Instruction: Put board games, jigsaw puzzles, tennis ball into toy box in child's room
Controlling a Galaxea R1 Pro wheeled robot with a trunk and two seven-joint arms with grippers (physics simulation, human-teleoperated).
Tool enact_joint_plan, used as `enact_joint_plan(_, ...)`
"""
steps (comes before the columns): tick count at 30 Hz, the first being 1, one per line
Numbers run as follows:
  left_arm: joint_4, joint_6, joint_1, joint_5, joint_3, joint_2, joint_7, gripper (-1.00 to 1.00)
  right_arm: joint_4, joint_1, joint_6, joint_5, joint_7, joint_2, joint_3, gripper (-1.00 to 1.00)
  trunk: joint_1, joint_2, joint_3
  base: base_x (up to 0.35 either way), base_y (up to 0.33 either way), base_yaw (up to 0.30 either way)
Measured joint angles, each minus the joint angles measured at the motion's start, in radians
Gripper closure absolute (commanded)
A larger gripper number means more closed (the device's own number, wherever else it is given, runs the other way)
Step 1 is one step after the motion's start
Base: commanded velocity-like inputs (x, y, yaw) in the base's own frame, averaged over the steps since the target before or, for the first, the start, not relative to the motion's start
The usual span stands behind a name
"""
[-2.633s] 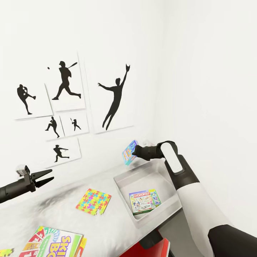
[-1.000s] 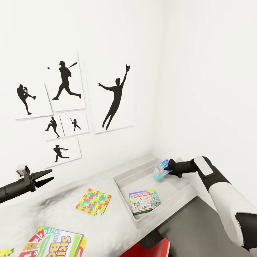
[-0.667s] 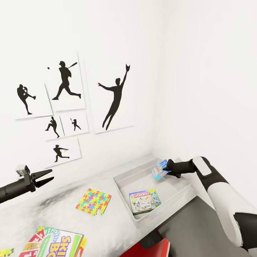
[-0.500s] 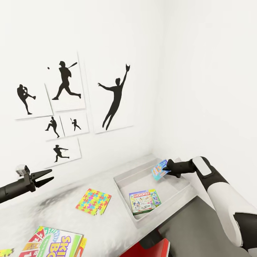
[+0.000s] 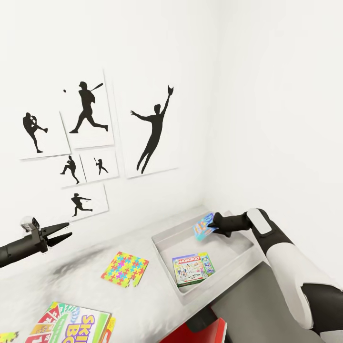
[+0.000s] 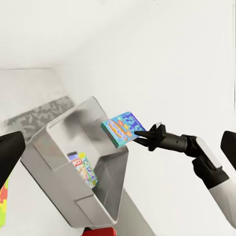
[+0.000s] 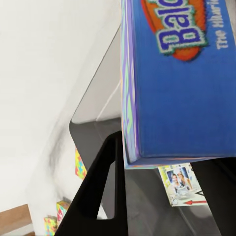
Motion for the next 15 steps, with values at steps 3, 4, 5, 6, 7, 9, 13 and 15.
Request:
enact_joint_plan(3,0.011,0.0,-0.034,0.0,-0.001,0.0,0.0,-1.0,0.0,-0.001,0.0,0.001,0.0,0.003,-0.001,1.0,0.0,0.0,0.0,0.0,0.0,0.0)
enact_joint_plan(4,0.018,0.0,-0.048,0.0,-0.001,0.0,0.0,-1.0,0.0,-0.001,0.0,0.0,0.0,0.004,-0.002,1.0,0.0,0.0,0.0,0.0,0.0,0.0)
enact_joint_plan(5,0.022,0.0,-0.054,0.0,-0.001,0.0,0.0,-1.0,0.0,-0.002,0.0,0.0,0.0,0.004,-0.002,1.0,0.0,0.0,0.0,0.0,0.0,0.0)
enact_joint_plan(6,0.029,0.0,-0.066,0.0,-0.001,0.0,0.0,-1.0,0.0,-0.002,0.0,0.001,0.0,0.004,-0.002,1.0,0.0,0.0,0.0,0.0,0.0,0.0)
enact_joint_plan(7,0.031,0.0,-0.072,0.0,-0.001,0.0,0.0,-1.0,0.0,-0.003,0.0,0.001,0.0,0.004,-0.003,1.0,0.0,0.0,0.0,0.0,0.0,0.0)
enact_joint_plan(9,0.036,0.0,-0.094,0.0,-0.002,0.0,0.0,-1.0,0.0,-0.003,0.0,0.001,0.0,0.004,-0.003,1.0,0.0,0.0,0.0,0.0,0.0,0.0)
enact_joint_plan(13,0.039,0.0,-0.126,0.0,-0.001,0.0,0.0,-1.0,0.004,-0.023,0.0,-0.004,0.0,0.005,-0.005,1.0,0.0,0.0,0.0,0.0,0.0,0.0)
enact_joint_plan(15,0.039,0.0,-0.143,0.0,-0.001,0.0,0.0,-1.0,0.008,-0.035,0.0,0.001,-0.001,0.006,-0.004,1.0,0.0,0.0,0.0,0.0,0.0,0.0)
